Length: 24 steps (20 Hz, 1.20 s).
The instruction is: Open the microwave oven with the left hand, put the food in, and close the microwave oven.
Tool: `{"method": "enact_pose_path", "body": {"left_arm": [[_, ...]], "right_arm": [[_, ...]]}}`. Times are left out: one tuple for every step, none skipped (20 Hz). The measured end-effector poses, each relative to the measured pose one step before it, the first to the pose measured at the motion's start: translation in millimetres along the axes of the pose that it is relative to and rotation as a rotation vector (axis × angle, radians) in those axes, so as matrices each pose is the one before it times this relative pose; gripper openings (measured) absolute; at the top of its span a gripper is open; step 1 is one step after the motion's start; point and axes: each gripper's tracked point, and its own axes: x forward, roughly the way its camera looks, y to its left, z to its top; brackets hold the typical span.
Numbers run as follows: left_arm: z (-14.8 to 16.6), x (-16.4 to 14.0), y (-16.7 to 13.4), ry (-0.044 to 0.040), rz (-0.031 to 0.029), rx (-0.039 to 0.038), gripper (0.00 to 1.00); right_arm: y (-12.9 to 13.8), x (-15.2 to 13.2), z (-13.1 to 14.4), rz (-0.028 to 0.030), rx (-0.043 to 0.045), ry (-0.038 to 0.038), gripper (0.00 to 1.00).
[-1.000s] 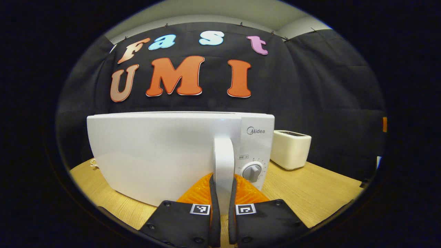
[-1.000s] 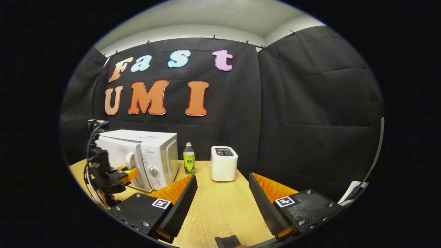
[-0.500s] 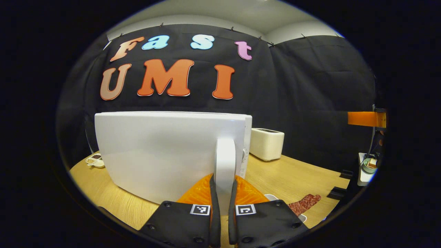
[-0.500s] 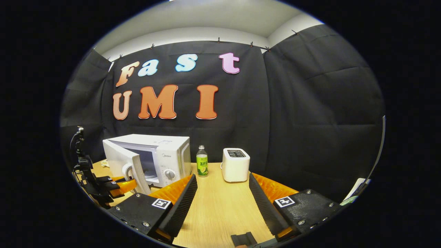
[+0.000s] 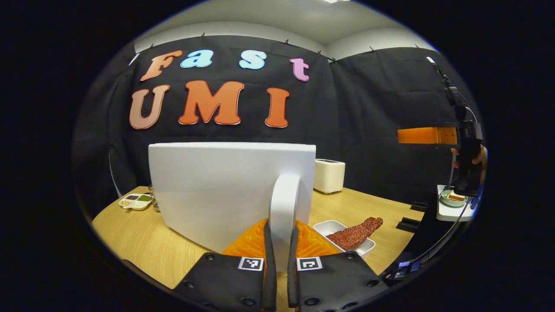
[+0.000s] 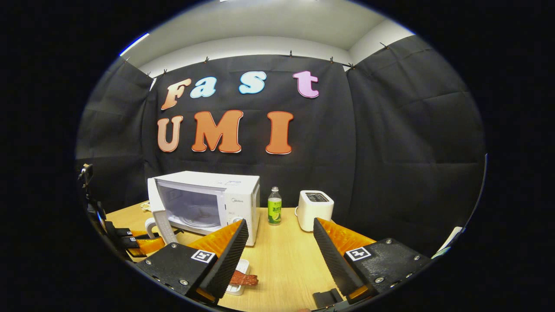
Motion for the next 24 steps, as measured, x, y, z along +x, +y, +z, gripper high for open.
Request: {"method": "enact_pose_path", "body": {"left_arm": [[-1.53,-14.69,5.87,0.00361,0.01639,-0.00513,0.13],[-0.54,-10.74,8.87,0.0008,0.02406,0.0081,0.18],[-0.35,-14.53,8.14,-0.00146,0.02981,0.018,0.24],[2.98,-14.02,7.95,-0.01011,0.02659,0.01918,0.27],[4.87,-11.3,8.81,-0.0104,0.02266,0.01691,0.28],[0.9,-17.25,10.2,-0.01132,0.03642,0.0124,0.32],[3.08,-17.26,11.88,-0.01135,0.02355,0.0099,0.56],[-0.52,-10.24,5.34,-0.00446,0.01355,-0.00291,0.8],[0.86,-10.16,7.57,0.00373,0.00886,-0.01598,0.98],[-0.06,-7.87,9.8,0.00795,0.01099,-0.02316,0.99],[1.25,-7.38,8.07,0.00439,0.01318,-0.02681,0.93],[4.09,-5.92,10.79,-0.00076,0.01474,-0.02338,0.99],[5.12,-5.45,10.5,-0.00401,0.01922,-0.01319,0.99],[4.86,-4.35,12.37,-0.00889,0.0255,-0.00264,0.99],[6.15,-1.43,11.59,-0.01164,0.02458,0.00717,0.99],[3.47,-0.58,10.91,-0.00956,0.02371,0.00757,0.99],[3.66,0.81,9.38,-0.00548,0.02055,0.00321,0.94],[2.04,0.83,9.08,-0.00774,0.01771,-0.00099,0.98],[3.97,2.19,6.43,-0.00606,0.00849,-0.00661,0.98],[3.16,4.21,5.88,-0.00415,0.00486,-0.00751,0.93],[2.58,3.01,5.69,-0.00408,0.00891,-0.00712,0.93],[2.36,2.72,6.46,-0.00275,0.01263,-0.00742,0.93],[2.56,3.56,6.43,-0.00473,0.01021,-0.01197,0.93],[2.58,2.92,3.74,-0.00089,0.00505,-0.0131,0.93]], "right_arm": [[6.23,-0.91,1.01,0.00901,0.00073,0.00077,0.94],[5.67,-0.53,-0.41,0.00819,-0.00123,0.00049,0.94],[5.43,-0.41,0.44,0.00863,-0.00337,-0.00079,0.94],[5.42,-0.93,-0.44,0.00672,-0.00383,0.00079,0.94],[4.06,-0.87,0.06,0.00772,-0.00312,-0.00102,0.94],[4.22,-0.66,-0.81,0.00693,-0.00049,0.00128,0.94],[3.71,-1.56,-1.2,0.00755,0.00228,0.0018,0.94],[3.99,-0.2,-1.54,0.0083,0.00365,0.00101,0.94],[3.55,-0.86,-1.33,0.0066,0.00281,0.00051,0.94],[1.58,-1.45,-2.09,0.00248,0.00246,0.00033,0.94],[1.04,-1.27,-2.22,0.00042,0.00399,0.00016,0.94],[1.32,-1.25,-2.62,-0.00036,0.00672,0.00052,0.94],[0.95,-2.05,-3.42,-0.00074,0.0093,0.00126,0.94],[0.42,-0.95,-5.06,-0.00363,0.01329,0.00361,0.94],[-0.67,-1.21,-4.83,-0.00587,0.01576,0.00351,0.94],[-0.61,-1.74,-3.72,-0.00649,0.01843,0.00294,0.94],[-2.0,-0.76,-5.29,-0.01039,0.02157,0.00127,0.94],[-3.29,-1.09,-4.86,-0.0133,0.02493,-0.00181,0.94],[-4.46,-0.54,-5.6,-0.01703,0.02797,0.00181,0.94],[-4.59,0.07,-6.58,-0.01743,0.03302,0.00403,0.94],[-2.59,0.72,-5.76,-0.00718,0.04253,0.00092,0.94],[-0.89,0.13,-5.34,0.00199,0.05574,-0.00081,0.94],[-4.32,1.41,-8.51,-0.00512,0.0639,0.00984,0.94],[-6.66,2.31,-8.96,-0.01245,0.07037,0.01559,0.94]]}}
